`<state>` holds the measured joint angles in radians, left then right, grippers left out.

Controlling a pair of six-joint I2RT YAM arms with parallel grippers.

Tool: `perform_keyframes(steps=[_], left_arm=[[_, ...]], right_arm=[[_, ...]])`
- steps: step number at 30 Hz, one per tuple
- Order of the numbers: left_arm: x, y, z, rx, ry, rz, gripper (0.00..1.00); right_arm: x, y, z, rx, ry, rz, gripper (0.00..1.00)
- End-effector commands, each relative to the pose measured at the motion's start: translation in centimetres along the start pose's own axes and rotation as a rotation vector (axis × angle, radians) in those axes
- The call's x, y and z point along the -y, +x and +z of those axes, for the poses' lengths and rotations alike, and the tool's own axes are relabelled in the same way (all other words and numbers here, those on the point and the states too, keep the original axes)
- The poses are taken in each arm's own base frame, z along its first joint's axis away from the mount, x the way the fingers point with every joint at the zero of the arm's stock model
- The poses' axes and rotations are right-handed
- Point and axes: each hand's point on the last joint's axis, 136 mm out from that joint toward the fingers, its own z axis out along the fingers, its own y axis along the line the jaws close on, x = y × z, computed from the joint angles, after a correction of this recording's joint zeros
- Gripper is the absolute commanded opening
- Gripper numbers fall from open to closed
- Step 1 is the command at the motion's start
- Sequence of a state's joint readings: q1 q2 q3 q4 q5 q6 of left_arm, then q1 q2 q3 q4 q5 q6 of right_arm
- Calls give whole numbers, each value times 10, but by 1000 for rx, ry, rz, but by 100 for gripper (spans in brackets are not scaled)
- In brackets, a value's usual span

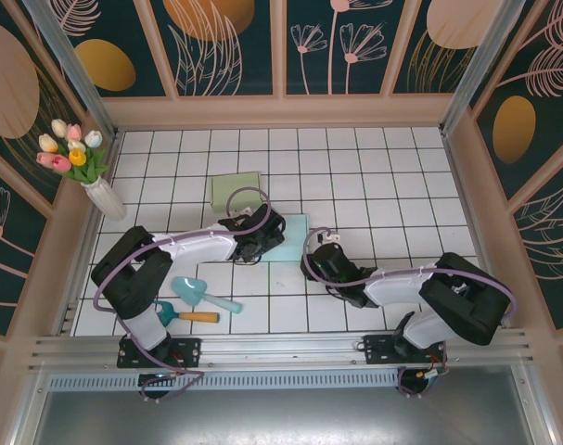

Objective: Fold the paper box

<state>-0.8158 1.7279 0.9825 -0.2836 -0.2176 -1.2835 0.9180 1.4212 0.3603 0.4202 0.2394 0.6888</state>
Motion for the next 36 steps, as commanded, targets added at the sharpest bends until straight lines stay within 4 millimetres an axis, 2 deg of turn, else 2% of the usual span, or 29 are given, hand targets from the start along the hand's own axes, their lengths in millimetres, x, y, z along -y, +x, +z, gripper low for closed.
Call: perform_keyframes(steps=[1, 8, 18, 22, 28, 33, 36], left_arm=[[-75, 16, 21, -36, -276, 96, 76], [-81, 21, 29, -51, -297, 130, 75], [-84, 23, 32, -56, -308, 120, 75], [-82, 23, 33, -55, -306, 119, 75], [-80, 23, 34, -59, -305, 114, 75], [-78, 24, 34, -67, -297, 112, 75], [-79, 25, 35, -71, -297, 111, 75]], right_arm=[[16, 7, 1, 2, 58, -39, 30], [23, 3, 3, 36, 90, -66, 30], [9, -5, 7, 42, 43, -69, 30], [-6, -8, -6, 41, -30, 23, 29], [-26, -17, -18, 44, -100, 135, 20], [-29, -23, -11, 51, -68, 136, 17], [-30, -27, 0, 52, -63, 128, 16]])
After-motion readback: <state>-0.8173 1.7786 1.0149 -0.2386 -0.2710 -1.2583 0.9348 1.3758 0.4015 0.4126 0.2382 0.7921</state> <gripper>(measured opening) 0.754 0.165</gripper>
